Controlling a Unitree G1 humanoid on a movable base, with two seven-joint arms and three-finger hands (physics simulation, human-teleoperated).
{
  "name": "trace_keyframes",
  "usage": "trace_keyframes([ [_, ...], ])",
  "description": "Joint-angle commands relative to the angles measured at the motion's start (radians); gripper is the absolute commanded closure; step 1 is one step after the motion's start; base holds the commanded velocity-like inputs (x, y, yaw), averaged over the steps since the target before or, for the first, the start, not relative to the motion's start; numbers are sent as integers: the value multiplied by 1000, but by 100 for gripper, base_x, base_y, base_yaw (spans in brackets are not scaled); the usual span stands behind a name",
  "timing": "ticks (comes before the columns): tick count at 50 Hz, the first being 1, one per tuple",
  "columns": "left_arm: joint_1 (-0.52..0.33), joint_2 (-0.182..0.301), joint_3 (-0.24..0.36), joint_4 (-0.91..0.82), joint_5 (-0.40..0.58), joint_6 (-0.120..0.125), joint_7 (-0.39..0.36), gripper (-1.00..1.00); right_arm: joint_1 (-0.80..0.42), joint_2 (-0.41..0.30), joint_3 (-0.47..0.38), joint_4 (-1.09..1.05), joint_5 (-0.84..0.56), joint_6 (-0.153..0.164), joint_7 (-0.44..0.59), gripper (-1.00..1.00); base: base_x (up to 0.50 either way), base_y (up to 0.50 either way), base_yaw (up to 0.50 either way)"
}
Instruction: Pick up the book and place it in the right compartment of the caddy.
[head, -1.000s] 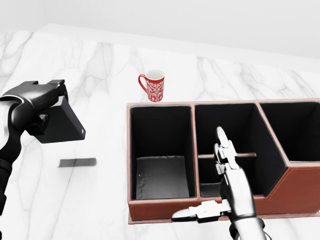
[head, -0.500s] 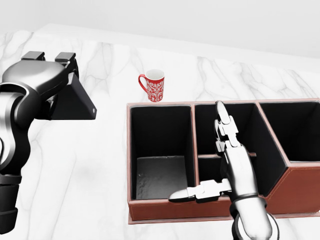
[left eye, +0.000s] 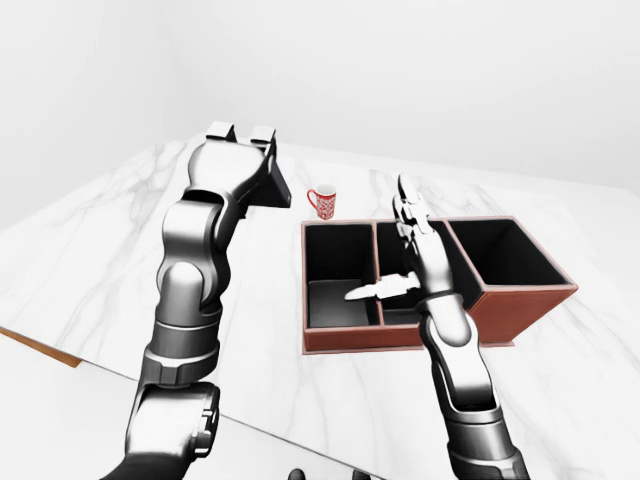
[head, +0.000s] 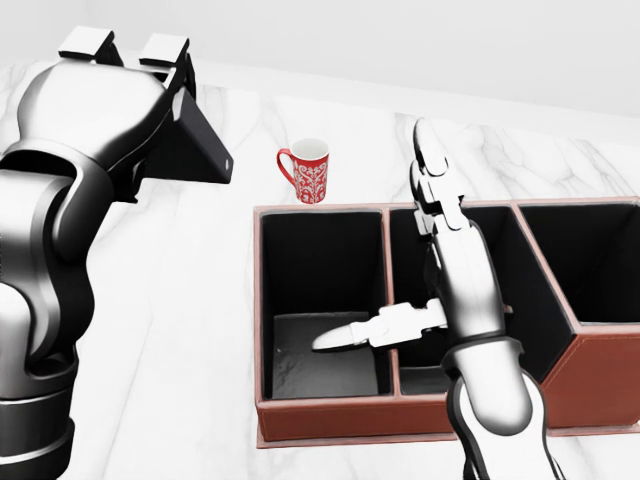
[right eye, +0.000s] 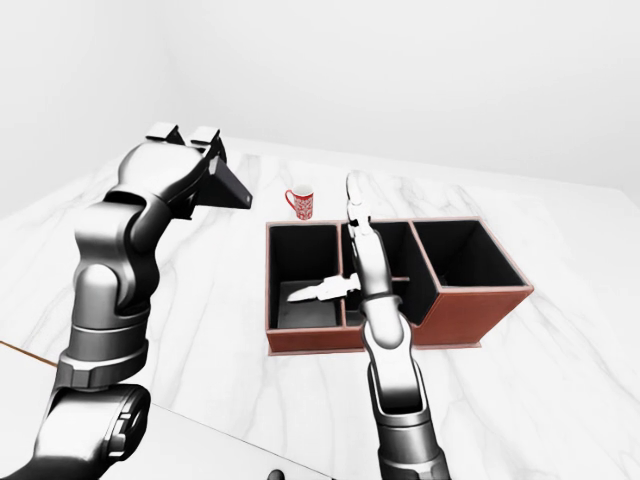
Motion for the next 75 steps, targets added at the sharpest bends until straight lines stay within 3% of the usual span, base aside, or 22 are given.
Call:
trace_keyframes([
  [1,-31,-49,5,-93,57,30,0,100,-66,9,8,26,-18,0,-8,-100,0,0,0],
  [11,15,-83,-14,-158,83,30,0,100,-116,14,10,59,-28,0,-12,-100,0,0,0],
  [19,99,-138,-34,-321,110,13,0,100,-134,18,12,113,-28,0,-24,-100,0,0,0],
  [27,110,-174,-50,-386,128,-11,0,100,-183,21,9,100,-36,0,-19,-100,0,0,0],
  [55,149,-201,-63,-412,136,-27,0,100,-312,55,46,84,-107,0,-23,-100,0,0,0],
  [75,151,-213,-71,-431,138,-32,0,100,-320,94,77,103,-152,0,-12,-100,0,0,0],
])
